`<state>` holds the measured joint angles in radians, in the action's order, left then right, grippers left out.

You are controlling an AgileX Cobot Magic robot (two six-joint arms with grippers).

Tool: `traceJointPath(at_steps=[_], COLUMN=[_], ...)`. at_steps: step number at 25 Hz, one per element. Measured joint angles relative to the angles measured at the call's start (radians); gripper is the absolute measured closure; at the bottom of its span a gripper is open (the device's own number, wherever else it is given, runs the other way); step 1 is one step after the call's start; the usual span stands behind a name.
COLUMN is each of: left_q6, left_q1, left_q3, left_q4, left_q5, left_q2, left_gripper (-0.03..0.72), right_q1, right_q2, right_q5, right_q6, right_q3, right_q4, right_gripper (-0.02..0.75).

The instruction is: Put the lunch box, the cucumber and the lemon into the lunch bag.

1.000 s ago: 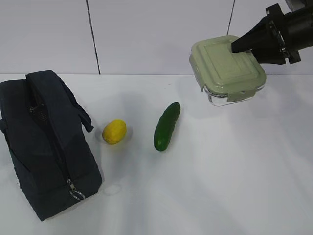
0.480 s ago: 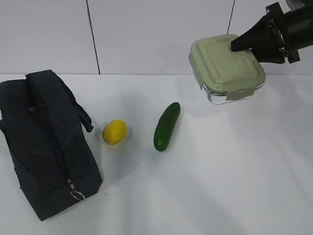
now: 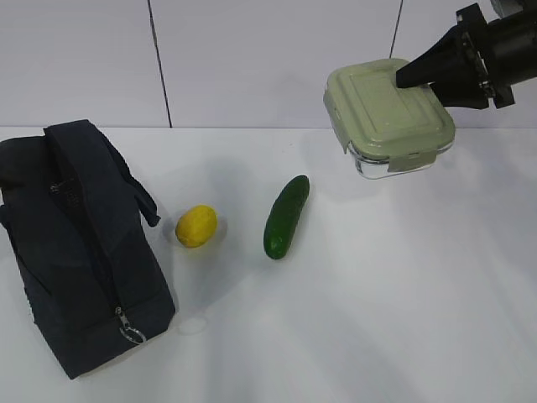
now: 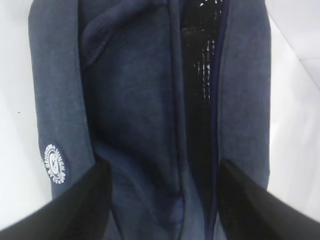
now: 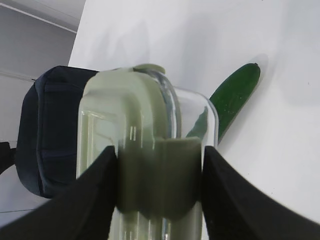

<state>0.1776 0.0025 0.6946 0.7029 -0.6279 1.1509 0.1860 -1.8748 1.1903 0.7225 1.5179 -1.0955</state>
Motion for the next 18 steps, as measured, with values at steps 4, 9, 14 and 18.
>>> traceJointPath(at_steps=[4,9,14,18], left_q6=[-0.002,-0.004,-0.004,-0.039], left_q1=[0.0,0.0,0.0,0.0], left_q3=[0.0,0.0,0.0,0.0], left_q4=[0.017,0.05,0.066,0.103], left_q5=[0.05,0.065,0.069,0.07], left_q2=[0.026,0.048,0.082,0.122], left_gripper=[0.232,0.282,0.293,0.327], right_q1=[0.0,0.0,0.0,0.0], right_q2=[0.0,0.0,0.0,0.0], right_q5=[0.0,0.0,0.0,0.0], right_q6=[0.0,0.0,0.0,0.0], right_q3=[0.0,0.0,0.0,0.0], right_q4=[0.0,0.0,0.0,0.0], right_gripper=[0.356,0.356,0.356,0.356])
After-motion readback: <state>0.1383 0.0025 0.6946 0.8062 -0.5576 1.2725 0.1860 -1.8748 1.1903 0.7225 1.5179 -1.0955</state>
